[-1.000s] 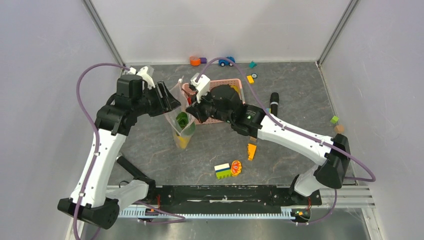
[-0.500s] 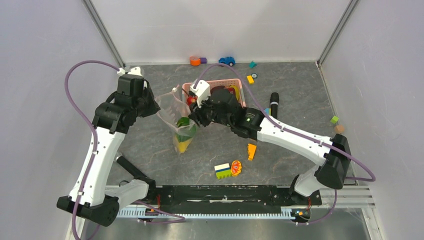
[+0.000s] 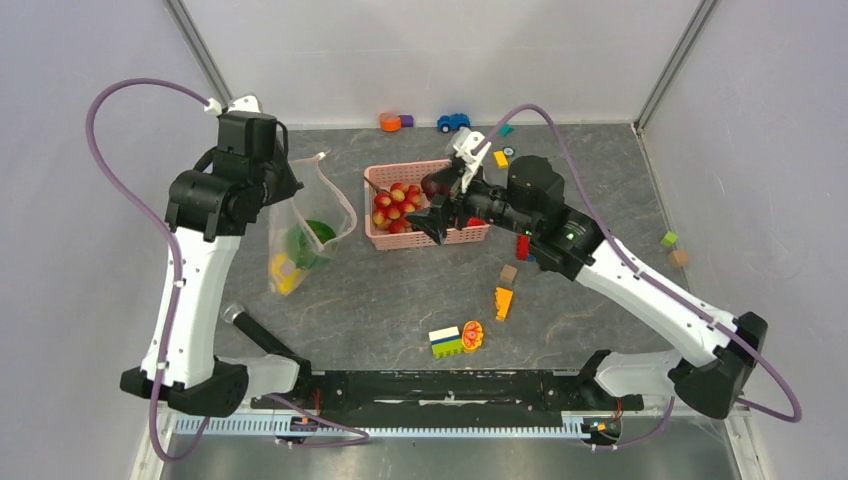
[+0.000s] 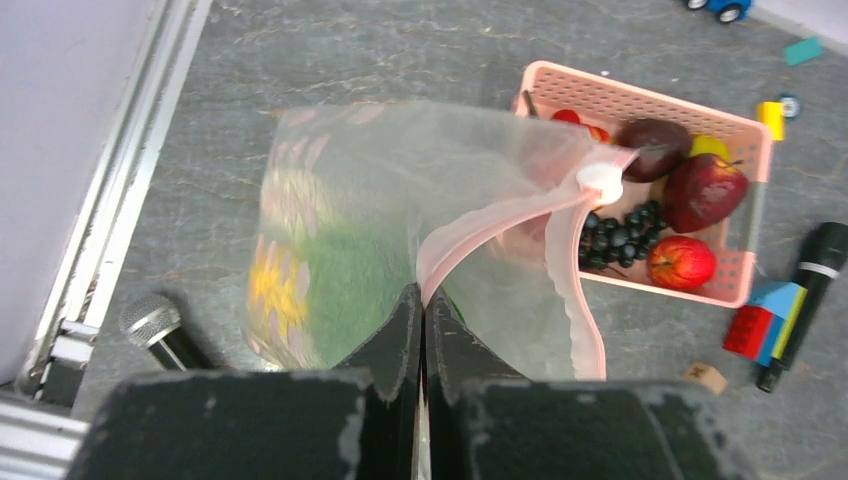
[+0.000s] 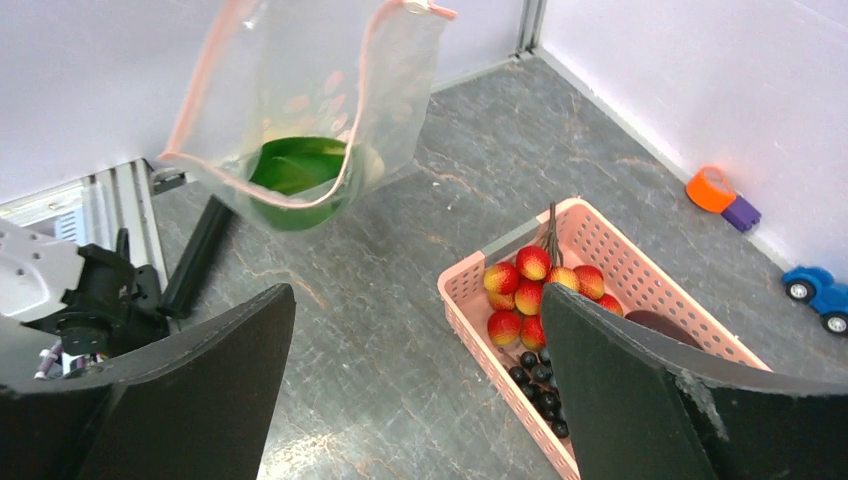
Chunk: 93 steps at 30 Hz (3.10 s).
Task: Place the food in the zip-top bag and seal the zipper
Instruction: Adjust the zipper food storage bag at the center of the board, then pick up the fake fruit from the bin, then place the fake fruit in the zipper food storage bag.
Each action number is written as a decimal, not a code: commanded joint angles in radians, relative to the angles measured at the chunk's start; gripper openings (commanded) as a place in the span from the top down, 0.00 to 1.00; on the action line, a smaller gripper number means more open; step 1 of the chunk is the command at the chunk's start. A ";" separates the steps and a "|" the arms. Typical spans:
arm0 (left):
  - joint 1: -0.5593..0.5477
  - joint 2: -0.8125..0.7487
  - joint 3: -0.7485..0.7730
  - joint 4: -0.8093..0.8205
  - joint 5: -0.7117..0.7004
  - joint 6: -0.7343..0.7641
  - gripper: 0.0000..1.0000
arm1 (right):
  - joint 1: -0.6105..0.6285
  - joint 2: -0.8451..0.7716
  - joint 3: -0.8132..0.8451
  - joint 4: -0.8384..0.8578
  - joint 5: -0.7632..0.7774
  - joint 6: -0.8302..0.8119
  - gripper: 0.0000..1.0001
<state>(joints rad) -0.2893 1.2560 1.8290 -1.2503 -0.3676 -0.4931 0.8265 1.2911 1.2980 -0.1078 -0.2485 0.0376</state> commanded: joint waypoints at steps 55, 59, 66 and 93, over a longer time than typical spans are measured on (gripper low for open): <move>-0.001 -0.062 -0.594 0.346 0.425 0.043 0.98 | -0.201 0.720 0.159 0.148 0.636 0.089 0.23; -0.002 -0.064 -0.595 0.346 0.426 0.043 0.98 | -0.201 0.696 0.138 0.153 0.632 0.103 0.46; -0.002 -0.064 -0.596 0.347 0.433 0.044 0.98 | -0.201 0.579 0.053 0.192 0.589 0.106 0.65; -0.002 -0.075 -0.599 0.355 0.465 0.056 0.98 | -0.023 -0.054 -0.662 0.754 0.291 0.153 0.67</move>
<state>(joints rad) -0.2901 1.1931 1.2289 -0.9306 0.0856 -0.4915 0.7666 1.2858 0.6895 0.4683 0.1169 0.1902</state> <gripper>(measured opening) 0.035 0.697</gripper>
